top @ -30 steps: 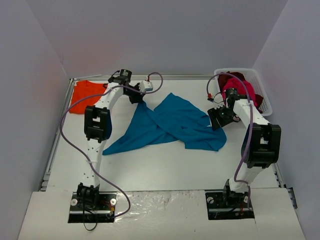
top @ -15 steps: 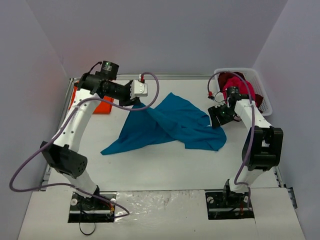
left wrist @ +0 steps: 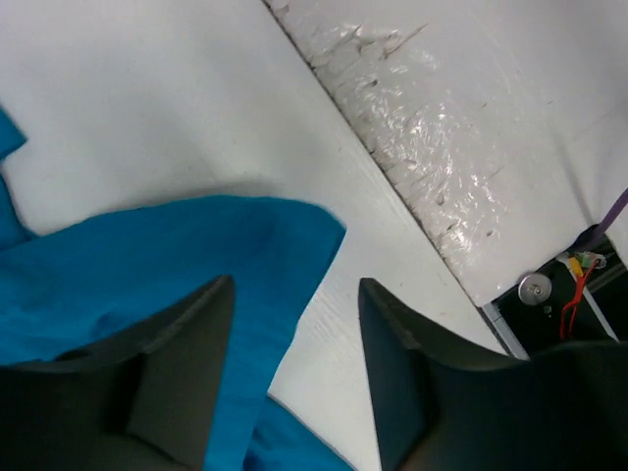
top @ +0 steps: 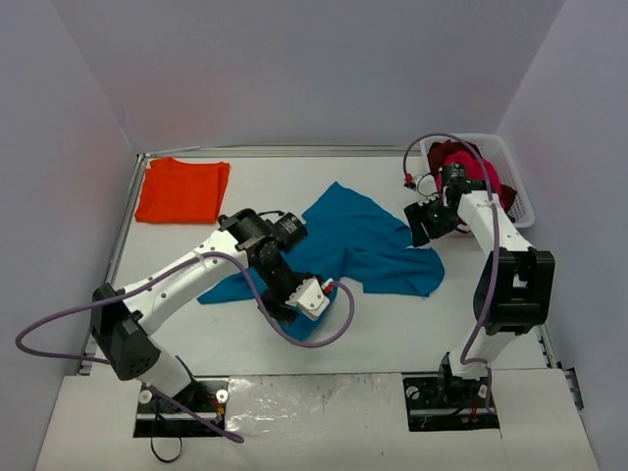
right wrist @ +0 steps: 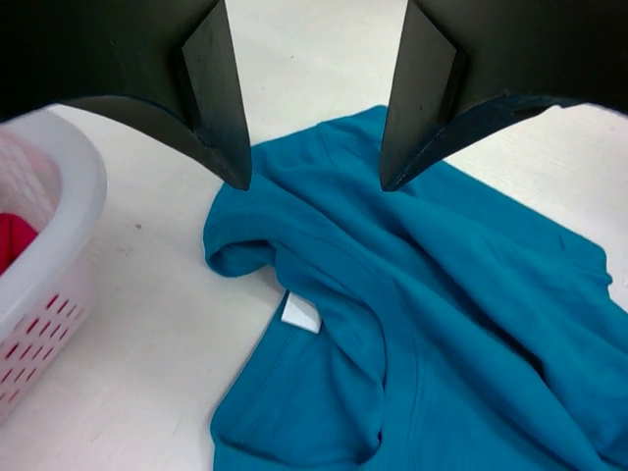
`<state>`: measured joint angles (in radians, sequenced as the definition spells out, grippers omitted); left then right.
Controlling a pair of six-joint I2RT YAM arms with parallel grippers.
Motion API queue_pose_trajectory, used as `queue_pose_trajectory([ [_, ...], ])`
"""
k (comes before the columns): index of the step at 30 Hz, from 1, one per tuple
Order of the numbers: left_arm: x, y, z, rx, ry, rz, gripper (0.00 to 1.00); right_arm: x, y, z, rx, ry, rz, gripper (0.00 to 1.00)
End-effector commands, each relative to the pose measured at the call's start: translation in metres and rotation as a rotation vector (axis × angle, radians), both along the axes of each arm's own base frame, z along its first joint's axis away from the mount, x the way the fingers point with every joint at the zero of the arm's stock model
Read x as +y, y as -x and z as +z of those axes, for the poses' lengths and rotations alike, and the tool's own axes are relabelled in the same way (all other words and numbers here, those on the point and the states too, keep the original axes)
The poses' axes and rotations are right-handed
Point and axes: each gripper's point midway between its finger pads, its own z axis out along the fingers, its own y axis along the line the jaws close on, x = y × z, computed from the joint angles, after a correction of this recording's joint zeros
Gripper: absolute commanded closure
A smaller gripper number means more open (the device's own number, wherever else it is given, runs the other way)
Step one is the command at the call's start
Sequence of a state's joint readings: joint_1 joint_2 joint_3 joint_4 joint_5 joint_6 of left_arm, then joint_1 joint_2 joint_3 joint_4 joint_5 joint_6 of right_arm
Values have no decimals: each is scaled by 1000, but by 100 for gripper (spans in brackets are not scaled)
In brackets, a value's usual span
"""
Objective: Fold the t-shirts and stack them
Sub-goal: Flatten out the tshirt
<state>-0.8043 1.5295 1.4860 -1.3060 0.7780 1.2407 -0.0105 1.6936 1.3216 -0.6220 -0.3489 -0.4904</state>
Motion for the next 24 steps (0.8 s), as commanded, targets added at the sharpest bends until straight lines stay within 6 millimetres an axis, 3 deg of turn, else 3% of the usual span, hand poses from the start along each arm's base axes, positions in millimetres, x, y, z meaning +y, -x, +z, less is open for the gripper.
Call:
queue_pose_trajectory([
  [1,42,72,24,227,-191,-62,45,7,-5,0,33,28,16,49],
  [2,39,76,23,234,-202,-77,37,9,-9,3,24,36,24,48],
  [5,26,87,25,258,-212,-118,31,11,-15,3,36,46,32,46],
  [7,21,85,28,250,-206,-126,26,12,-27,9,18,48,43,44],
  [9,12,71,29,250,-185,-57,26,12,-45,17,-16,54,43,43],
  [11,-5,46,37,258,-88,52,26,15,-57,24,-35,43,48,43],
  [14,-15,-11,57,310,91,278,21,23,-83,30,-46,2,62,43],
  [15,-8,-37,63,326,141,374,21,26,-89,20,-21,-12,66,43],
  [16,-10,-58,66,299,198,420,21,31,-101,31,-48,-33,69,43],
  [17,-6,-70,68,320,213,491,21,36,-107,31,-46,-56,78,43],
  [18,6,-90,70,313,239,566,21,44,-112,17,-9,-103,93,43],
  [19,8,-107,75,298,278,628,21,50,-123,27,-34,-129,101,43],
  [21,27,-130,68,294,305,733,21,63,-131,11,7,-213,117,44],
  [23,39,-144,65,273,338,797,21,75,-139,14,5,-276,132,44],
  [24,44,-149,65,261,348,818,21,80,-142,0,34,-306,135,44],
])
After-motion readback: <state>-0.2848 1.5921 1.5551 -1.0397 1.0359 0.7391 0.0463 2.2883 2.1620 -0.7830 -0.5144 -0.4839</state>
